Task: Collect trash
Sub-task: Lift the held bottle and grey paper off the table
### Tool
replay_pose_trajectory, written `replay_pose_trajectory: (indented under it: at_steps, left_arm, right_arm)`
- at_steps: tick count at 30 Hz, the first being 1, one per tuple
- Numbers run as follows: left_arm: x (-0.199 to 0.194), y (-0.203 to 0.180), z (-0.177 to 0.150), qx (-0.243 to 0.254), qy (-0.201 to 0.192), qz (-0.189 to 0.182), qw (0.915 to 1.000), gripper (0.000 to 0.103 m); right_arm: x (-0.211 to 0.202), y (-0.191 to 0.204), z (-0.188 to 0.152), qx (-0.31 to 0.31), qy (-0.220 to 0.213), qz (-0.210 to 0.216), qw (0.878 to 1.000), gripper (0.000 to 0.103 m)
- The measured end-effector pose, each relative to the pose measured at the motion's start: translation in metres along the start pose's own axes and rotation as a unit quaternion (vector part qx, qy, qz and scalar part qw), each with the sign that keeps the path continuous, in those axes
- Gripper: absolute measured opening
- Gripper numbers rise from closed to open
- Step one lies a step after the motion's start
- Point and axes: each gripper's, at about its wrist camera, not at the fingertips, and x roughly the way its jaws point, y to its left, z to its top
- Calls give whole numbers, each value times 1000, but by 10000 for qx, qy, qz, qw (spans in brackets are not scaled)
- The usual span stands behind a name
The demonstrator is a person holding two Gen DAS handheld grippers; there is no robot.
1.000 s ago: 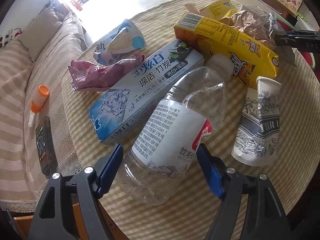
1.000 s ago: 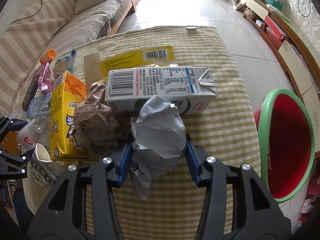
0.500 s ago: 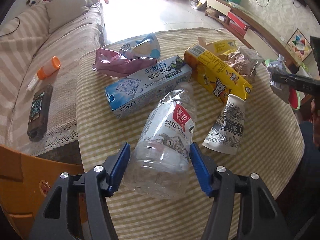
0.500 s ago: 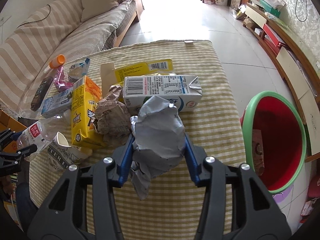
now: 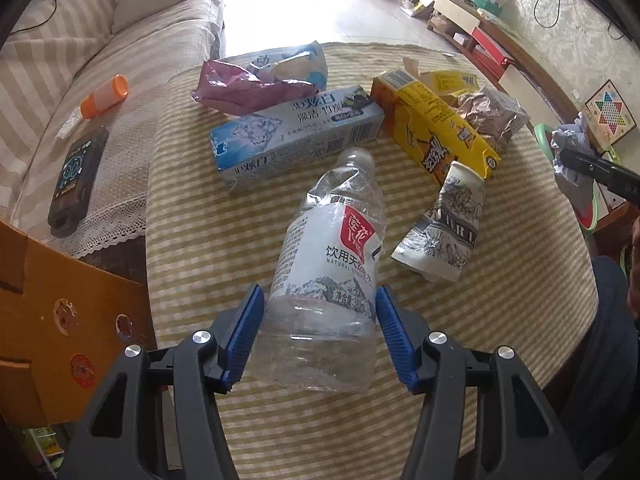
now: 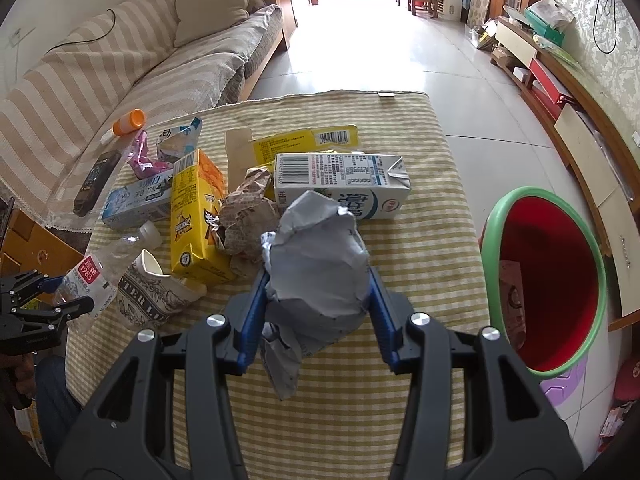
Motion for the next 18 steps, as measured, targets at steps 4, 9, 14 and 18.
replay_pose_trajectory:
  at_steps: [4, 9, 14, 18]
  left_arm:
    - [15, -7, 7, 185, 212, 92, 9996, 56]
    - [34, -16, 23, 395, 417, 63, 9983, 64]
    - [46, -22, 31, 449, 577, -100, 9973, 52]
    - [43, -20, 29, 383, 476, -87, 9981, 49]
  right_arm:
    - [4, -1, -1, 24, 37, 16, 10000, 46]
    - [10, -5, -2, 76, 101, 25, 9999, 46]
    - [17, -13, -2, 156, 143, 13, 9998, 46]
    - [21, -18, -1, 202, 172, 12, 9996, 46]
